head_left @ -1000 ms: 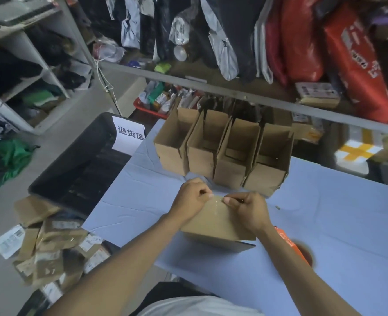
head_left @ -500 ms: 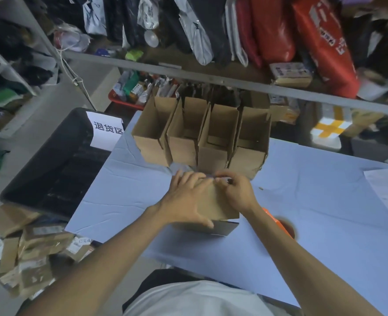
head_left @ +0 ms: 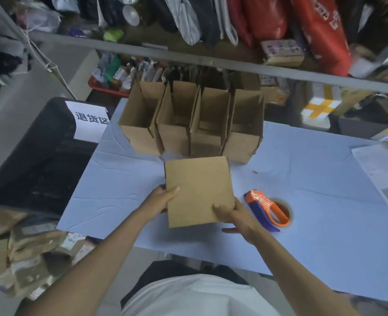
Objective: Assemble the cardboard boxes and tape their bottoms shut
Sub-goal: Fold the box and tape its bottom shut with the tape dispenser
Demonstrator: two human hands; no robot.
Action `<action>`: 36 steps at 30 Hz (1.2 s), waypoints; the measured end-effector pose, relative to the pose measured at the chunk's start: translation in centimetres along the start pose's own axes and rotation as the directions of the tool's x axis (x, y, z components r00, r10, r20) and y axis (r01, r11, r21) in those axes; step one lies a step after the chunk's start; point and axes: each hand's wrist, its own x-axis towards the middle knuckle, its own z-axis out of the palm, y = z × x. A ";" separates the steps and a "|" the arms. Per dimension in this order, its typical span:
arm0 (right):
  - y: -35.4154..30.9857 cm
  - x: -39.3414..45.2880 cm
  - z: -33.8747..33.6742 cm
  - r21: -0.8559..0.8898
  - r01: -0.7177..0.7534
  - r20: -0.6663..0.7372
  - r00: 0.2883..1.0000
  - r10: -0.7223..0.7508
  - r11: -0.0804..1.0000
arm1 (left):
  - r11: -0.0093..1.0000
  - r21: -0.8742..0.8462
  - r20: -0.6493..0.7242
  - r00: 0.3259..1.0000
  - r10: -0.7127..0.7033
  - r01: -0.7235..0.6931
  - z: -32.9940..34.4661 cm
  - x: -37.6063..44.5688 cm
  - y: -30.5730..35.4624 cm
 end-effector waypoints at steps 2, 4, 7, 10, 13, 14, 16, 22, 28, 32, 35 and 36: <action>0.5 0.4 0.4 -0.011 -0.031 -0.041 0.999 0.030 0.999 | 0.995 0.071 -0.023 0.997 -0.070 0.071 -0.6 1.0 -1.4; 0.5 0.7 0.7 -0.052 -0.082 -0.086 0.993 0.078 0.995 | 0.951 0.309 -0.147 0.989 0.017 0.030 -0.9 2.3 -1.5; 0.5 0.8 1.1 -0.145 -0.125 -0.126 0.986 0.107 0.982 | 0.772 0.635 -0.222 0.951 0.218 -0.029 0.6 3.5 0.0; 0.5 0.9 1.4 -0.226 -0.097 -0.182 0.982 0.056 0.969 | 0.747 0.663 -0.192 0.956 0.221 -0.039 2.3 4.6 0.5; 1.0 1.1 1.2 -0.340 -0.069 -0.201 0.980 -0.001 0.938 | 0.722 0.690 -0.165 0.961 0.220 -0.046 2.6 5.0 0.4; 1.1 1.1 1.2 -0.350 -0.069 -0.200 0.980 -0.003 0.934 | 0.681 0.732 -0.168 0.958 0.234 -0.038 2.7 5.0 0.6; 1.3 0.9 1.4 -0.387 -0.083 -0.189 0.982 0.009 0.918 | 0.458 0.886 -0.094 0.937 0.337 -0.076 3.2 4.7 1.2; 0.9 -0.8 -0.4 -0.465 0.061 -0.455 0.840 -0.298 0.883 | 0.127 0.937 0.269 0.902 0.337 -0.326 9.2 3.3 -0.8; 2.9 -1.0 -6.0 -0.670 -0.288 -0.593 0.763 -0.259 0.684 | 0.075 0.962 0.206 0.881 0.425 -0.261 10.1 3.7 -2.8; 3.0 -0.1 -6.0 -0.694 -0.298 -0.584 0.766 -0.271 0.655 | 0.209 0.965 0.048 0.892 0.450 -0.158 12.7 3.3 -2.4; 2.8 -0.1 -5.0 -0.728 -0.403 -0.617 0.737 -0.275 0.555 | 0.248 0.950 0.063 0.895 0.442 -0.190 13.5 4.0 -1.2; 2.8 -0.3 -4.6 -0.746 -0.401 -0.612 0.729 -0.307 0.532 | 0.180 0.940 0.194 0.889 0.415 -0.289 13.0 4.6 -0.7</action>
